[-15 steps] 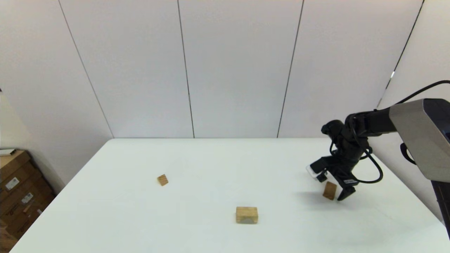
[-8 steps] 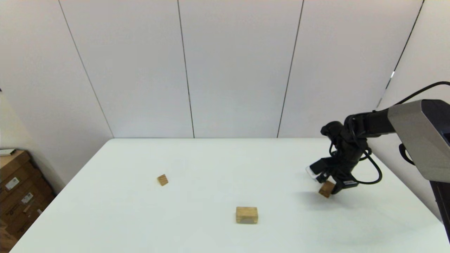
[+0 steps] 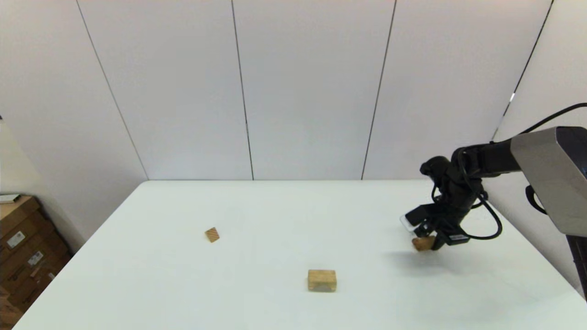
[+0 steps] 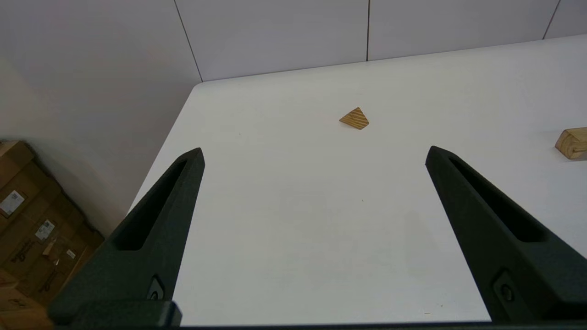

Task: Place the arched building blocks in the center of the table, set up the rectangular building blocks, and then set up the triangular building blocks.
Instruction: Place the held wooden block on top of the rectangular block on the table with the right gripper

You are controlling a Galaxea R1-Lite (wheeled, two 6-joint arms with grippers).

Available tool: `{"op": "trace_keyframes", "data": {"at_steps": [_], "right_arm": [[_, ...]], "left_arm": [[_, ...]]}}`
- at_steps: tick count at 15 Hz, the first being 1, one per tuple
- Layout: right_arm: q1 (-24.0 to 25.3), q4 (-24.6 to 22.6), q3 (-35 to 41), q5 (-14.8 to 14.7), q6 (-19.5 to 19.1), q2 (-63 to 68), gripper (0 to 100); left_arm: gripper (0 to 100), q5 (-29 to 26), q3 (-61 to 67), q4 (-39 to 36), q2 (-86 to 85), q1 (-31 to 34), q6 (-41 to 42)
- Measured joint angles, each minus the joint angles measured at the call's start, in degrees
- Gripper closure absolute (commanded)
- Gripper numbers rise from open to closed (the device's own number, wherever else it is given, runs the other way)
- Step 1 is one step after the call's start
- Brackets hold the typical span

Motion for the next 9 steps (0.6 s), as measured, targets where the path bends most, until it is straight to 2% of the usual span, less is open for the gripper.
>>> {"op": "trace_keyframes", "data": {"at_steps": [2, 5, 9], "right_arm": [[0.8, 0.0, 0.1, 3.3, 2.6, -2.1, 100], [2.7, 0.4, 0.5, 7.4, 9.9, -5.9, 100], [8.1, 6.4, 1.1, 9.4, 20.8, -11.0, 100]], "left_arm": [[0, 0.0, 0.0, 0.0, 0.0, 0.0, 0.0], [0, 0.0, 0.0, 0.0, 0.0, 0.0, 0.0], [0, 0.0, 0.0, 0.0, 0.0, 0.0, 0.0]]}}
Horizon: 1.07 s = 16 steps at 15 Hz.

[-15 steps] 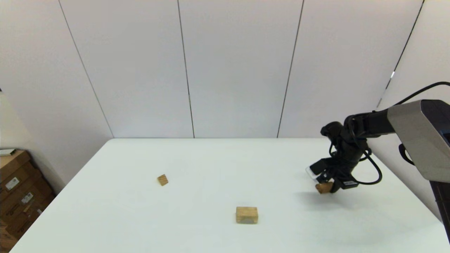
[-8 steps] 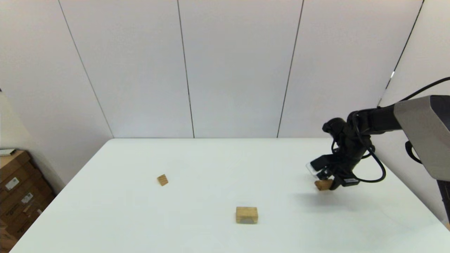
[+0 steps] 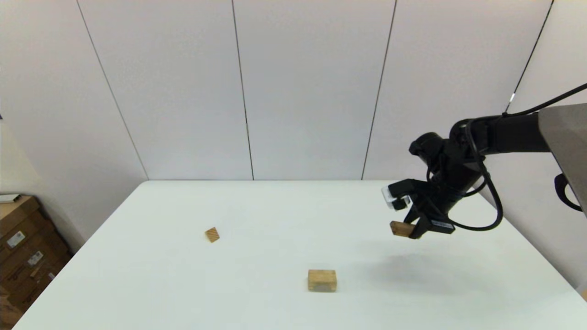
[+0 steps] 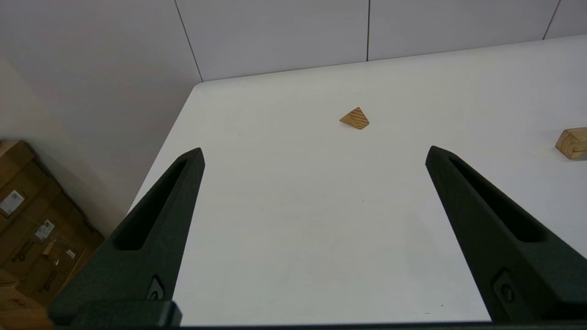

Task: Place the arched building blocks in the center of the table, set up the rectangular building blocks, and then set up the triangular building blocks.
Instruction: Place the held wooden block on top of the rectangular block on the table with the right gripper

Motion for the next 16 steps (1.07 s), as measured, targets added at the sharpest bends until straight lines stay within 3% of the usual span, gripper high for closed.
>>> {"op": "trace_keyframes", "data": {"at_steps": [5, 10, 16], "right_arm": [[11.8, 6.6, 0.8, 0.3, 9.6, -4.4, 100], [22.8, 6.8, 0.6, 0.7, 21.1, -4.5, 100], [29.1, 6.6, -3.7, 1.0, 29.6, 0.3, 100]], "left_arm": [[0, 0.0, 0.0, 0.0, 0.0, 0.0, 0.0], [0, 0.0, 0.0, 0.0, 0.0, 0.0, 0.0], [0, 0.0, 0.0, 0.0, 0.0, 0.0, 0.0]]}}
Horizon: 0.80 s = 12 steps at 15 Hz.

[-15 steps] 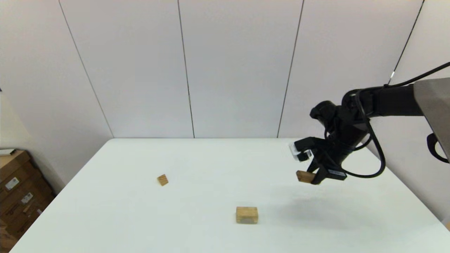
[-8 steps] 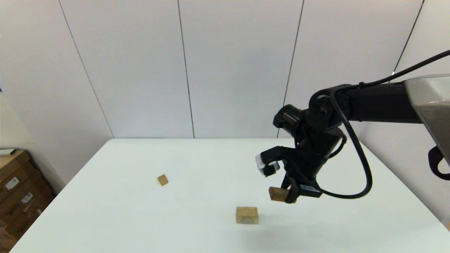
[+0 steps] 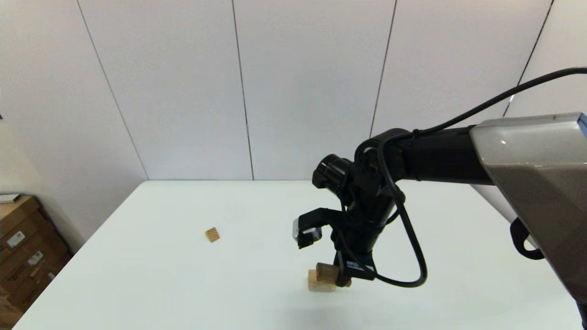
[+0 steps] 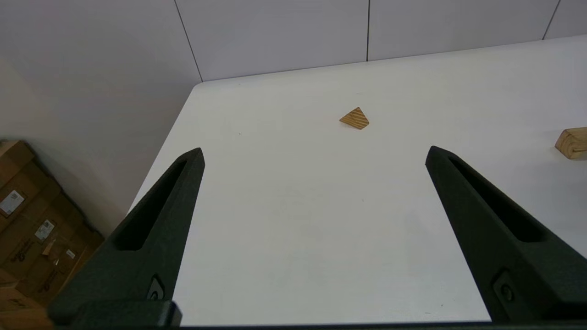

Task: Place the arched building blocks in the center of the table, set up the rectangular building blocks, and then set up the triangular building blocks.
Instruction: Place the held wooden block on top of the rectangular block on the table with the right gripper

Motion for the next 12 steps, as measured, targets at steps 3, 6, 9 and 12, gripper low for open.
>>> {"op": "trace_keyframes", "data": {"at_steps": [3, 6, 9, 12], "right_arm": [[0.9, 0.0, -4.6, -0.2, 0.9, 3.1, 100], [1.0, -4.0, -6.9, -0.6, 2.3, 6.3, 100], [0.9, -5.2, -7.3, -0.8, 2.5, 8.4, 100], [0.6, -5.2, -7.3, -3.2, 2.0, 9.2, 100]], "left_arm": [[0, 0.0, 0.0, 0.0, 0.0, 0.0, 0.0], [0, 0.0, 0.0, 0.0, 0.0, 0.0, 0.0], [0, 0.0, 0.0, 0.0, 0.0, 0.0, 0.0], [0, 0.0, 0.0, 0.0, 0.0, 0.0, 0.0]]}}
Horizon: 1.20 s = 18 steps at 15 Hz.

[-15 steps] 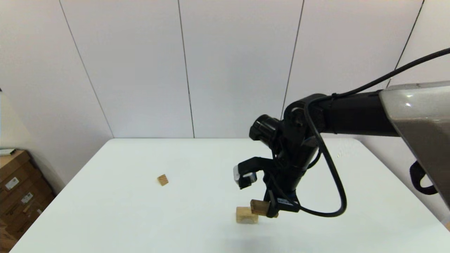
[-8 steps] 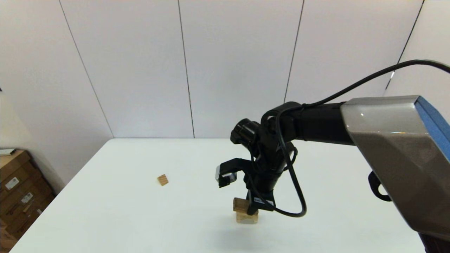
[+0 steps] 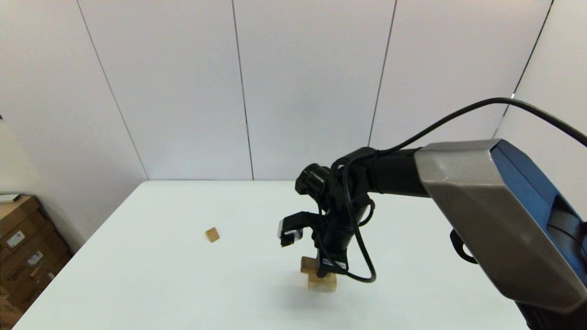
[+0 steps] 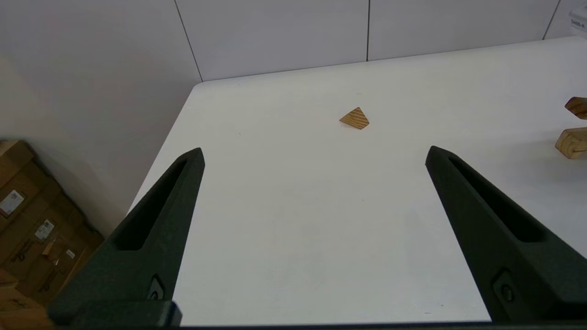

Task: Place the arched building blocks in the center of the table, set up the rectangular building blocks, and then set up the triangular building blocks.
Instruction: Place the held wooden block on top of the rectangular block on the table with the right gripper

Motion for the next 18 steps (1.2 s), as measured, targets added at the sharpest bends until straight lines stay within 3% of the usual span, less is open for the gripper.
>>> {"op": "trace_keyframes", "data": {"at_steps": [2, 5, 9, 18], "right_arm": [[0.0, 0.0, 0.1, -2.2, -1.3, 0.1, 100], [0.1, 0.0, 0.1, -2.7, -4.7, 0.1, 100], [0.4, 0.1, 0.1, -4.7, -5.2, 0.4, 100], [0.5, 0.4, 0.3, -5.1, -4.9, 1.8, 100]], "left_arm": [[0, 0.0, 0.0, 0.0, 0.0, 0.0, 0.0], [0, 0.0, 0.0, 0.0, 0.0, 0.0, 0.0], [0, 0.0, 0.0, 0.0, 0.0, 0.0, 0.0], [0, 0.0, 0.0, 0.0, 0.0, 0.0, 0.0]]}}
